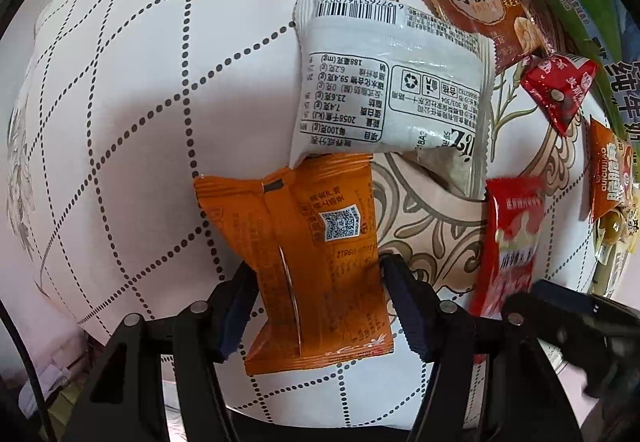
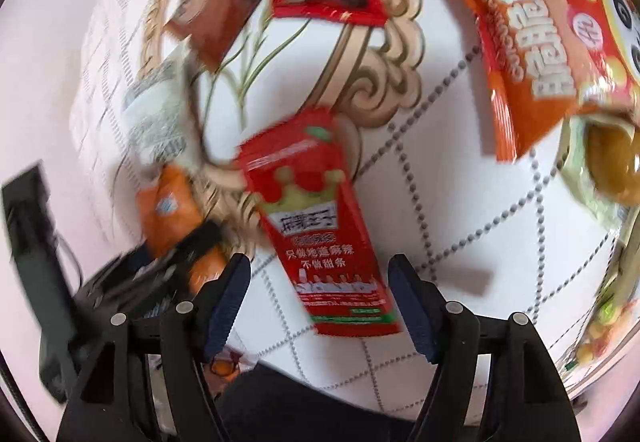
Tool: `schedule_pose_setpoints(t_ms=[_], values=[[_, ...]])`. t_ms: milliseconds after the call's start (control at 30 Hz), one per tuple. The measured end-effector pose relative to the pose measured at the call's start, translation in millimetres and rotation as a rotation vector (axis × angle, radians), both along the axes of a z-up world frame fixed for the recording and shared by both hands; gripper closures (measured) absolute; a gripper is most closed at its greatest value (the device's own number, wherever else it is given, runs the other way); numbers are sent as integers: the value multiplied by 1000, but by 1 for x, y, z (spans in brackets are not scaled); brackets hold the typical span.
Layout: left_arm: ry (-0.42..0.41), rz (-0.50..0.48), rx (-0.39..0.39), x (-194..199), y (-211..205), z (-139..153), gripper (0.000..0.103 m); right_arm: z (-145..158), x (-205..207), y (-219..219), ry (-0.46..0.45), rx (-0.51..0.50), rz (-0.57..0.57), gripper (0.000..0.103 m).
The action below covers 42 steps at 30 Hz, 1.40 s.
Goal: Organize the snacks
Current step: 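Grasp the orange packet with left tool while right tool grasps red spicy packet, then drop the orange packet into the box with left tool while right drops red packet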
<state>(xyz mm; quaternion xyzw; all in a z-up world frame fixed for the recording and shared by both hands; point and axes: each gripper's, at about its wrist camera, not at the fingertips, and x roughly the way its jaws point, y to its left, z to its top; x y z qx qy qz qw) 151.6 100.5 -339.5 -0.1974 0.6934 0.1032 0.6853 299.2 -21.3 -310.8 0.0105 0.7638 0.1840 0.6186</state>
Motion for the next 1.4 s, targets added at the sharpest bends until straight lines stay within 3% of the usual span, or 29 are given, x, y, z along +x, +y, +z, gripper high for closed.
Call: schedule_pose_setpoints(t_ms=[100, 167, 267, 333, 367, 533, 700, 867, 933, 1133, 1400], values=[[-1, -17, 1, 11, -3, -7, 41, 11, -7, 19, -125, -71, 133, 22], [-7, -32, -1, 9, -2, -7, 42, 8, -10, 30, -151, -100, 181, 22], [-9, -64, 20, 3, 4, 4, 46, -8, -17, 39, -146, -156, 183, 26], [-8, -77, 16, -6, 8, 4, 46, -9, -24, 43, -177, -189, 196, 43], [-4, -87, 16, -10, 7, 3, 46, -8, -26, 42, -186, -193, 193, 46], [3, -50, -17, -16, 11, -9, 43, -13, -35, 20, -128, -116, 87, 42], [5, 0, -4, -15, 12, -13, 47, -24, -40, 35, -158, -176, 102, 37], [15, -59, 46, -21, -1, -2, 50, -24, -67, 48, -223, -201, 104, 48], [19, -62, 46, -27, 1, 2, 50, -15, -77, 39, -224, -168, 84, 53], [-2, -40, -9, -48, 0, 28, 50, 23, -75, 22, -211, -48, 38, 54], [-172, -118, -21, -31, -36, 122, 50, 117, -53, -24, -286, 131, -38, 55]])
